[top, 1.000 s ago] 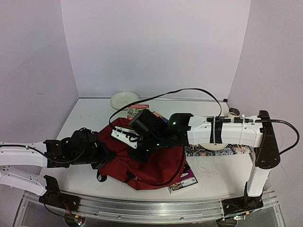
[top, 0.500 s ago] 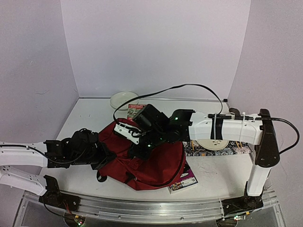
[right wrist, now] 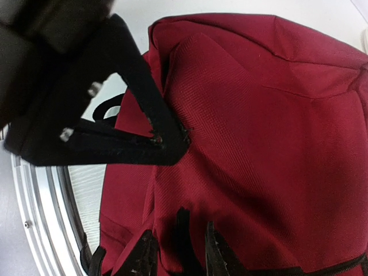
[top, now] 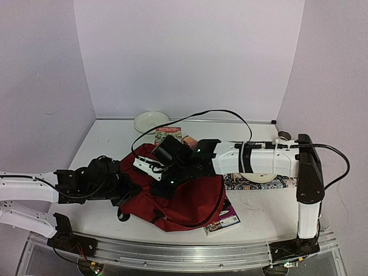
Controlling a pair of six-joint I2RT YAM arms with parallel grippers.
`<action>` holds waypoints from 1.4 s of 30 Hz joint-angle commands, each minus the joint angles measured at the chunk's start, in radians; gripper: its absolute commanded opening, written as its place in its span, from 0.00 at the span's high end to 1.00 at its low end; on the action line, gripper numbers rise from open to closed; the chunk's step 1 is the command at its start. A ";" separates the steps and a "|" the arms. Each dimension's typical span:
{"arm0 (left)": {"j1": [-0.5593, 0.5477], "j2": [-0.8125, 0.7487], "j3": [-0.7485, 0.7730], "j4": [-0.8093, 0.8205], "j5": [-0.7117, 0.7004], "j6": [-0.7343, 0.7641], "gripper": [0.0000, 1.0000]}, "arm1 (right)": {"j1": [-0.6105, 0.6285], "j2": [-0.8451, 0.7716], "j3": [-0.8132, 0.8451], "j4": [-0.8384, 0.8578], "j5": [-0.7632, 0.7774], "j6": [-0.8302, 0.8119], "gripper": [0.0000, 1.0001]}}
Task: Pack the student bag
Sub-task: Pick up the lower front pocket of the student bag, then hold the lower front pocket of the student bag.
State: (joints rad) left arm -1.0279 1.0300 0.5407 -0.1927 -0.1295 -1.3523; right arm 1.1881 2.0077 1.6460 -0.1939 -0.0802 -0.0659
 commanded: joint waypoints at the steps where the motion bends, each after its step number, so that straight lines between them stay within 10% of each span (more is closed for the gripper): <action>1: -0.003 0.012 0.070 0.025 0.004 0.024 1.00 | 0.006 0.025 0.063 -0.019 0.037 0.024 0.72; 26: -0.004 0.014 0.074 0.026 0.006 0.025 1.00 | 0.005 0.065 0.065 -0.069 0.124 0.029 0.74; 33: -0.005 -0.005 0.045 0.025 0.003 0.015 1.00 | 0.004 0.031 0.065 -0.071 0.175 0.030 0.99; 42: -0.005 -0.068 -0.064 0.005 -0.006 -0.029 1.00 | -0.060 -0.052 0.048 -0.069 0.252 0.057 1.00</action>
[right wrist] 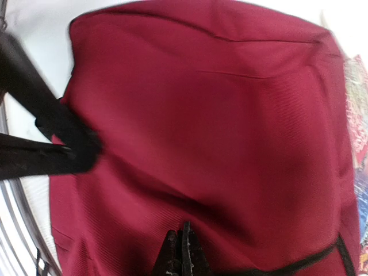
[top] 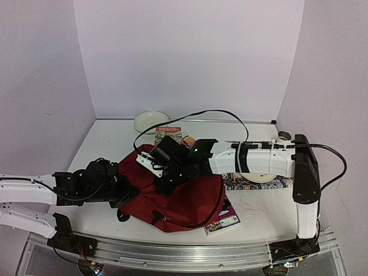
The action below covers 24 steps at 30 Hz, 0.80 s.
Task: Pack the student bag
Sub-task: Hold the lower front pocket of the student bag.
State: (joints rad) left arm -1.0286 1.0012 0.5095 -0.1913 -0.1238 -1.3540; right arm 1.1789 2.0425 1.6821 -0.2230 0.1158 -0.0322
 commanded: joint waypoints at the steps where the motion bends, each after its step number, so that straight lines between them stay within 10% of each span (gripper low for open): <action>1: -0.005 -0.044 -0.041 0.001 -0.011 -0.030 1.00 | -0.064 -0.092 0.009 -0.039 0.059 0.024 1.00; 16: -0.004 -0.101 -0.081 -0.144 -0.046 -0.022 1.00 | -0.193 -0.143 -0.063 0.015 -0.085 0.113 1.00; 24: -0.013 0.062 0.162 -0.145 -0.050 0.234 0.67 | -0.145 -0.134 -0.091 0.092 -0.307 0.180 1.00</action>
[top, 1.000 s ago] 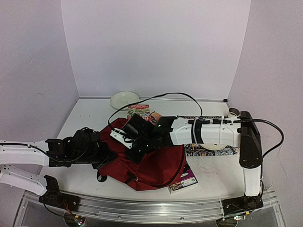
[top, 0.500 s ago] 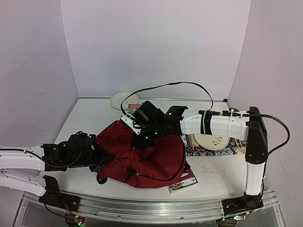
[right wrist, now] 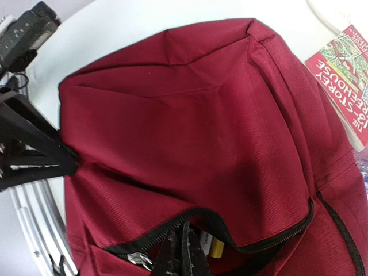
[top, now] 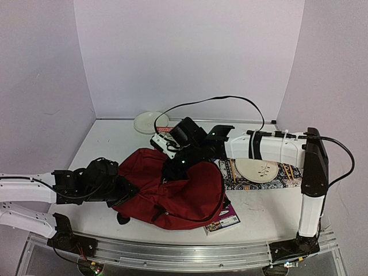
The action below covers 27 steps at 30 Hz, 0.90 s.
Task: Pack the student bag
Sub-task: Hold the lower front pocket of the student bag.
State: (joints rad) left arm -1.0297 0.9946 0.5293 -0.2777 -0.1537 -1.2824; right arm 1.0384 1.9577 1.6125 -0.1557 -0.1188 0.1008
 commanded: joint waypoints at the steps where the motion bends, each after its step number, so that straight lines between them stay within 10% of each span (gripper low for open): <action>1: -0.018 0.082 0.170 -0.058 -0.026 0.187 0.64 | -0.004 -0.049 -0.026 0.033 -0.079 0.057 1.00; 9: -0.109 0.098 0.288 -0.056 -0.092 0.324 0.42 | 0.006 -0.066 -0.040 0.042 -0.108 0.092 1.00; 27: -0.321 0.277 0.391 -0.072 -0.323 0.462 0.30 | 0.008 -0.117 -0.056 0.048 -0.044 0.159 1.00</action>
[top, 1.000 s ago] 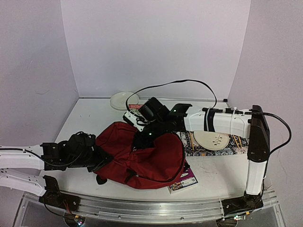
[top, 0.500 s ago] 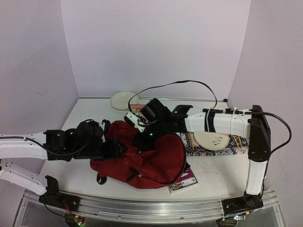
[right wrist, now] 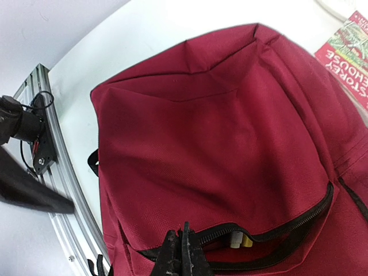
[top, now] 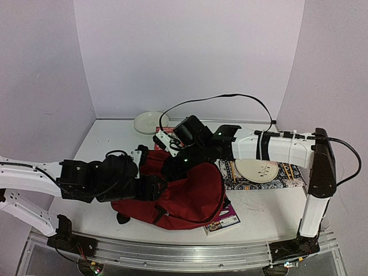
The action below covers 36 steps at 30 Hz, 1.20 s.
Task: Pack the student bag
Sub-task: Hold the lower front pocket of the student bag, then zip the lower front pocket of the student bag.
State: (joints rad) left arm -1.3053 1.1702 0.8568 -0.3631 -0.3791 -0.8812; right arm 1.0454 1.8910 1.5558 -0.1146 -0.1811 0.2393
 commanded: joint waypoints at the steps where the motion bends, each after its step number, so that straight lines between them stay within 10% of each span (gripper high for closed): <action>1: -0.049 0.117 0.065 0.014 -0.112 0.057 0.30 | 0.002 -0.050 0.001 0.007 0.017 0.025 1.00; 19: -0.108 0.257 0.059 0.027 -0.262 0.062 0.31 | 0.006 -0.047 0.005 0.015 -0.009 0.048 1.00; 28: -0.147 0.249 -0.019 0.027 -0.269 0.015 0.98 | 0.007 -0.057 -0.002 0.015 0.061 0.057 1.00; 36: -0.233 0.266 -0.052 0.026 -0.268 -0.016 1.00 | -0.035 -0.059 -0.012 0.006 0.204 0.133 1.00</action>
State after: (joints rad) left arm -1.5032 1.4312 0.8389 -0.3394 -0.6482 -0.8661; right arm 1.0488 1.8874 1.5503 -0.1147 -0.0809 0.3150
